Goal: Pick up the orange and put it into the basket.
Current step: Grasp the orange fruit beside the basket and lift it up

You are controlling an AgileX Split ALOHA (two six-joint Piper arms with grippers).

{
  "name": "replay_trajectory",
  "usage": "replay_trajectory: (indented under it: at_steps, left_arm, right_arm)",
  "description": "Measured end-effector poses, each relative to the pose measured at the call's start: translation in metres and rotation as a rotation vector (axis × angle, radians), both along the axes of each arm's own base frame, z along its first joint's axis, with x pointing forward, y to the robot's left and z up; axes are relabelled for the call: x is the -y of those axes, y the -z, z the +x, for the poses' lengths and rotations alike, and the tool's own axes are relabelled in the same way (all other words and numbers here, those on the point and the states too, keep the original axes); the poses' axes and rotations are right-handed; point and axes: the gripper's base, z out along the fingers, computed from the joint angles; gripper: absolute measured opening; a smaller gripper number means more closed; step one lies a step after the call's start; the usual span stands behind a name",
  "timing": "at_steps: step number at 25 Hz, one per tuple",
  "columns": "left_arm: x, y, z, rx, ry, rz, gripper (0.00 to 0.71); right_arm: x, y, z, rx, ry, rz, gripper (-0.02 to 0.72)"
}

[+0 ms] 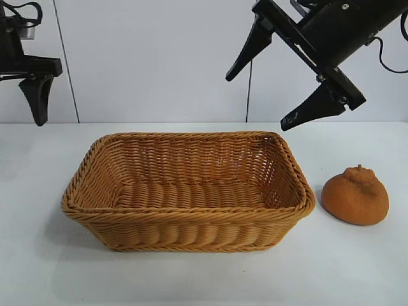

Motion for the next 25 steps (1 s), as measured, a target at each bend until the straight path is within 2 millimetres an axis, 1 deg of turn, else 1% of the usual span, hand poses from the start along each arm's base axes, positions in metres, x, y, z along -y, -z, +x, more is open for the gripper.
replay_trajectory:
  at_steps: [3,7,11,13,14,17,20,23,25]
  left_arm:
    - [0.0,-0.01,-0.003,0.024,0.001,-0.002,0.581]
    - [-0.001,-0.035,-0.012,0.08,0.004,-0.006,0.581]
    - [-0.003,-0.059,-0.034,0.118,0.007,-0.009,0.581]
    - [-0.005,-0.073,-0.053,0.139,0.008,-0.011,0.581]
    - [-0.006,-0.077,-0.062,0.139,0.01,-0.01,0.581]
    - [-0.009,-0.091,-0.097,0.16,0.035,-0.007,0.581]
    - [-0.012,-0.095,-0.136,0.161,0.066,-0.001,0.581]
    - [-0.016,-0.094,-0.177,0.159,0.076,0.001,0.581]
    - [-0.018,-0.087,-0.204,0.148,0.077,0.002,0.581]
  right_arm:
    - [0.0,0.0,0.0,0.0,0.0,-0.001,0.661]
    - [0.0,0.0,0.0,0.0,0.0,-0.001,0.661]
    - [0.0,0.0,0.0,-0.002,-0.002,0.0,0.661]
    - [0.0,0.0,0.0,-0.003,-0.003,0.0,0.661]
    - [0.0,0.0,-0.001,-0.005,-0.005,0.0,0.661]
    - [0.0,0.0,-0.001,-0.008,-0.007,0.0,0.661]
    - [0.0,0.0,-0.001,-0.009,-0.007,0.0,0.661]
    - [0.0,0.0,-0.001,-0.009,-0.007,0.0,0.661]
    - [0.0,0.0,-0.001,-0.011,-0.009,0.001,0.661]
